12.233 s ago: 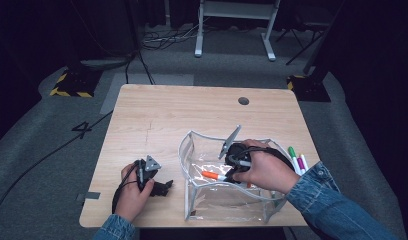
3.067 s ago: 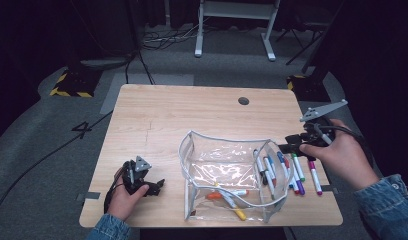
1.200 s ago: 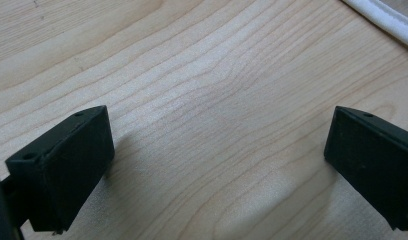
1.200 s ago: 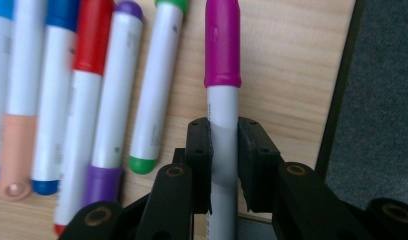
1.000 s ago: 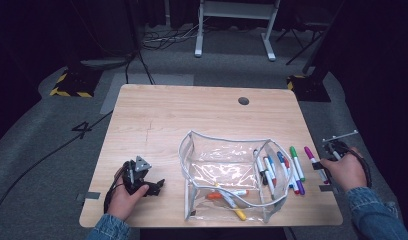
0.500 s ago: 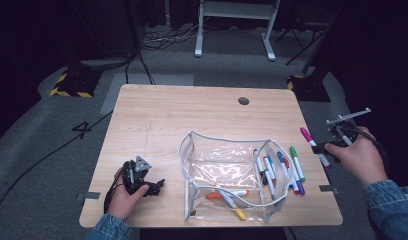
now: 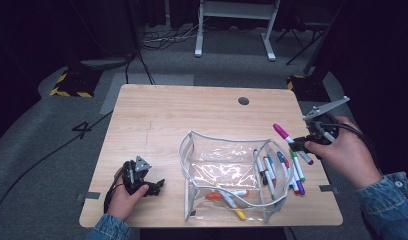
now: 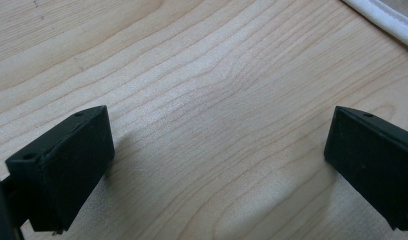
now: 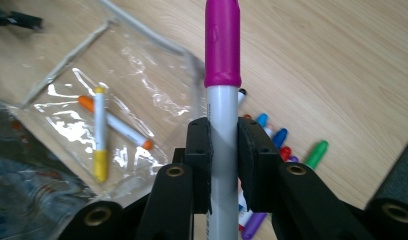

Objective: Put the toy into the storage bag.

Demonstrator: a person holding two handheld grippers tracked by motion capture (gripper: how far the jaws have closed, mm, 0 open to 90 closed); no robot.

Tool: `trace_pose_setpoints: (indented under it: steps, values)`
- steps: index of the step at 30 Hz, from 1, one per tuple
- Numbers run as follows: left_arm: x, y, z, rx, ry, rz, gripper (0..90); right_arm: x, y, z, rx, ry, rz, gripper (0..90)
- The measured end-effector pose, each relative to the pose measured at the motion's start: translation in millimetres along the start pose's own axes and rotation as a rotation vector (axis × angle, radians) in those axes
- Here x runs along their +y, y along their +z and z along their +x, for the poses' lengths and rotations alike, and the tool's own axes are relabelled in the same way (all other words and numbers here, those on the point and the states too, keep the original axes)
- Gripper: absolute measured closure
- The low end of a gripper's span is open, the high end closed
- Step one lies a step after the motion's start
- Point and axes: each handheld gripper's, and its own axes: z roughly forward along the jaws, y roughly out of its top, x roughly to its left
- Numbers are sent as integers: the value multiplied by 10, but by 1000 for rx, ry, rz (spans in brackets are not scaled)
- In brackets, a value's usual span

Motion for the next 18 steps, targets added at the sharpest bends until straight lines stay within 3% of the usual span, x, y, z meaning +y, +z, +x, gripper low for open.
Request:
trace_pose_setpoints:
  steps: [9, 18]
  values:
    - [1, -2, 1, 0, 1, 2, 1, 200, 42, 484, 72, -136, 21, 769]
    - [1, -1, 0, 0, 1, 1, 1, 283, 199, 849, 148, -233, 70, 769]
